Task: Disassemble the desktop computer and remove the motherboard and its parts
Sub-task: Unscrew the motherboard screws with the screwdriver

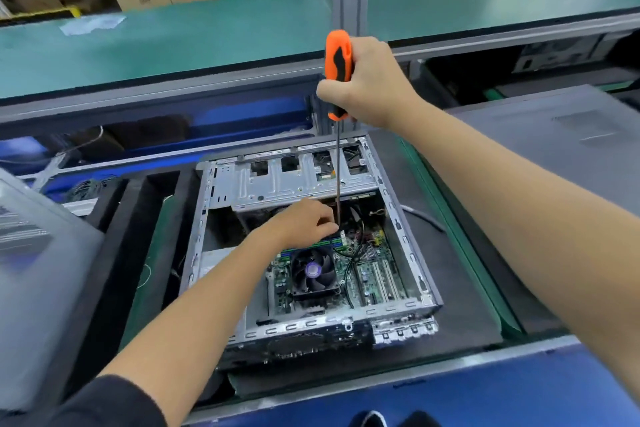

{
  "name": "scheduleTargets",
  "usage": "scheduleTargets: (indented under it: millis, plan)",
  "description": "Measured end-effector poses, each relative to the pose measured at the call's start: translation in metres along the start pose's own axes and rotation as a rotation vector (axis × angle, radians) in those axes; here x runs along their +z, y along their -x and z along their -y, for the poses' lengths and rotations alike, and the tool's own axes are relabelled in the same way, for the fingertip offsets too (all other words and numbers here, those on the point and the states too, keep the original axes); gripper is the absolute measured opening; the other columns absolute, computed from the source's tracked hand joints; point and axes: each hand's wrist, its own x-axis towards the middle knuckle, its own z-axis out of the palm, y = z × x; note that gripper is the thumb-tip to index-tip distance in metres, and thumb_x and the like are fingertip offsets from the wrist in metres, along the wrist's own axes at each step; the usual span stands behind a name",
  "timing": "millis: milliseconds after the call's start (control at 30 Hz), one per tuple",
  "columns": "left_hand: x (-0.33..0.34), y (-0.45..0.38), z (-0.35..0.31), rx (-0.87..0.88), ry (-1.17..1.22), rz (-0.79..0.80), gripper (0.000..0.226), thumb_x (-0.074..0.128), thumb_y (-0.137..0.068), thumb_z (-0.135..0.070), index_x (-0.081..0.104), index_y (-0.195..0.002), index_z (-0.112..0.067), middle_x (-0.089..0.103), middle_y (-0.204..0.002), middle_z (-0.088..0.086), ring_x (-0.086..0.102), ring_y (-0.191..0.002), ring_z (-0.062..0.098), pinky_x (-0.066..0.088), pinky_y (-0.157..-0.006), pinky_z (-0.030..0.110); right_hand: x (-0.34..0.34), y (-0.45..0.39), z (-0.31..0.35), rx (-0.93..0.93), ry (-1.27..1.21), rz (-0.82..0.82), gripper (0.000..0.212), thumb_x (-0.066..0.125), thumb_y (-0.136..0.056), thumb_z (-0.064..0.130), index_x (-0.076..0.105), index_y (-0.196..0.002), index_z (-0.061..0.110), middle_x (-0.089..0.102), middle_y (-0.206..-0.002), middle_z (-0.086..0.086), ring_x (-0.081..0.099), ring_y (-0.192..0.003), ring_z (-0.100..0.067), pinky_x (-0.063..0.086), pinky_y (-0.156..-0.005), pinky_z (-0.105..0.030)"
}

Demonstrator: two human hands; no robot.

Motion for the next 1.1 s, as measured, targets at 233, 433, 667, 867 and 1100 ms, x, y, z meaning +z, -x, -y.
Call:
scheduleTargets:
  millis: [233,433,667,867,1100]
  plan:
    - [0.029,-0.023,-0.010,0.180,-0.167,0.167,0.033,0.048,-0.098,-0.019,0.055,-0.130,-0.021,0.050,-0.135,-0.002,0.049,-0.120,0.018,0.044,-0.095,0.037,0.002,0.008,-0.028,0.002,0.089,0.020,0.023,0.059,-0.069,0.026,0.041,-0.065,0.013,0.040,-0.058,-0.003,0.052,-0.052,-0.025,0.038,-0.049,-0.031]
    - [0.042,-0.045,-0.007,0.285,-0.418,0.242,0.047,0.041,-0.101,-0.029,0.034,-0.146,-0.037,0.022,-0.152,0.006,0.046,-0.122,0.027,0.042,-0.075,0.030,-0.003,0.006,-0.035,0.027,0.117,0.000,0.022,0.061,-0.069,0.020,0.042,-0.064,0.011,0.038,-0.055,-0.003,0.034,-0.051,-0.016,0.031,-0.048,-0.024]
    - [0.037,-0.044,-0.005,0.330,-0.532,0.222,0.033,0.042,-0.100,-0.031,0.048,-0.131,-0.021,0.029,-0.153,0.003,0.044,-0.126,0.026,0.050,-0.085,0.040,-0.006,-0.003,-0.035,0.062,0.081,-0.035,0.025,0.060,-0.068,0.016,0.035,-0.060,0.015,0.036,-0.053,0.001,0.046,-0.046,-0.016,0.042,-0.045,-0.030]
    - [0.032,-0.034,-0.006,0.257,-0.603,0.095,0.022,0.043,-0.095,-0.019,0.062,-0.104,-0.012,0.063,-0.103,0.005,0.054,-0.101,0.025,0.045,-0.072,0.036,-0.002,-0.007,-0.037,0.005,0.105,0.046,0.021,0.060,-0.070,0.017,0.041,-0.064,0.011,0.037,-0.055,0.000,0.044,-0.051,-0.022,0.038,-0.047,-0.029]
    - [0.035,-0.029,0.007,-0.116,-0.262,0.076,0.020,0.045,-0.092,-0.020,0.059,-0.104,-0.014,0.065,-0.103,0.012,0.059,-0.087,0.030,0.042,-0.064,0.032,0.005,-0.006,-0.044,0.019,0.065,0.104,0.024,0.063,-0.070,0.019,0.041,-0.064,0.014,0.039,-0.057,-0.002,0.037,-0.051,-0.016,0.034,-0.048,-0.026]
